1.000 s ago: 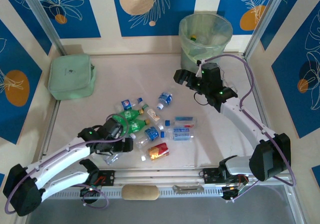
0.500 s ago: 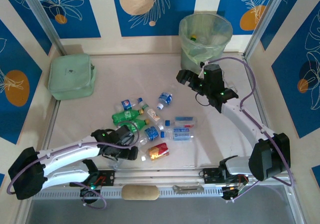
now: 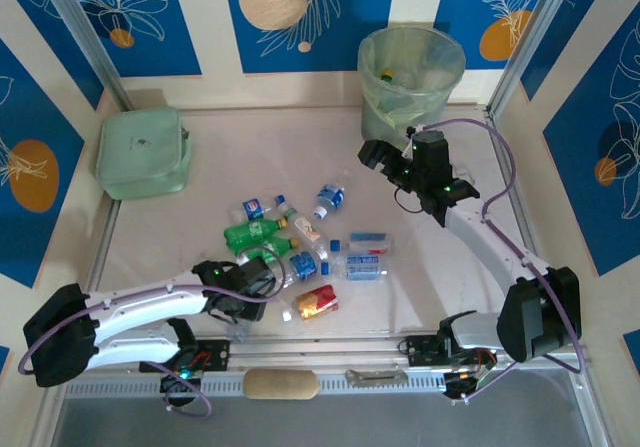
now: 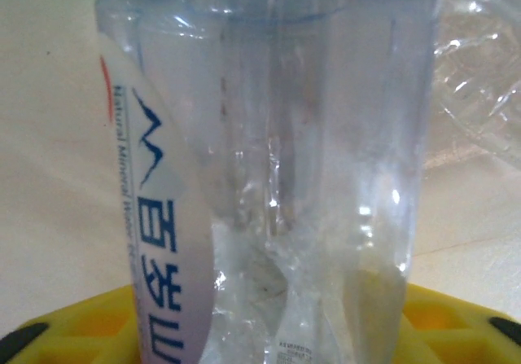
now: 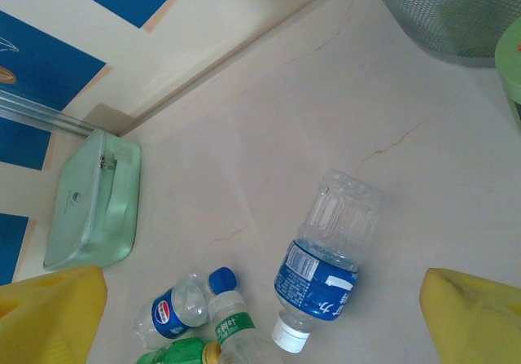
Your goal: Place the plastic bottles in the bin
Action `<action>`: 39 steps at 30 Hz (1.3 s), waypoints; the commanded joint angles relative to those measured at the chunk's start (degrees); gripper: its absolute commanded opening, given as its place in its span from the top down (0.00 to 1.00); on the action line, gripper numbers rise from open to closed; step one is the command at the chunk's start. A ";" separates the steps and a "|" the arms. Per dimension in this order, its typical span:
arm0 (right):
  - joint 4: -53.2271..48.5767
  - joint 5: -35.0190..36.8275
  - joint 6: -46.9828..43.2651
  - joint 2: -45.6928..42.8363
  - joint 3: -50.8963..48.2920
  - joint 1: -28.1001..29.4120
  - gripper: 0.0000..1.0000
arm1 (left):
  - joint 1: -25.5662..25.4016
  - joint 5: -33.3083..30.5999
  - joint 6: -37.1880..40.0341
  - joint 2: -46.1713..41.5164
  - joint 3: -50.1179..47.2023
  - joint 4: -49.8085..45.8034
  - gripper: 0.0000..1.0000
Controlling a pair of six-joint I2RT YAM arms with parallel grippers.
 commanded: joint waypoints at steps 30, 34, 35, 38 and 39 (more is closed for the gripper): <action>10.17 -22.19 -2.06 5.78 3.83 4.96 0.03 | 11.23 -4.34 8.59 1.03 11.64 35.69 0.57; 11.52 -25.51 -2.74 7.09 4.04 6.75 0.06 | 14.09 0.20 13.56 6.30 15.69 40.94 0.57; 11.64 -26.29 -2.75 7.57 4.17 7.18 0.06 | 14.64 1.77 14.60 7.44 16.69 42.18 0.57; 12.54 -28.57 -2.75 8.90 4.27 8.31 0.10 | 15.49 6.79 16.38 10.29 19.19 45.02 0.57; 13.03 -29.19 -2.66 9.29 4.14 8.66 0.11 | 15.58 8.33 16.83 10.97 19.66 45.78 0.57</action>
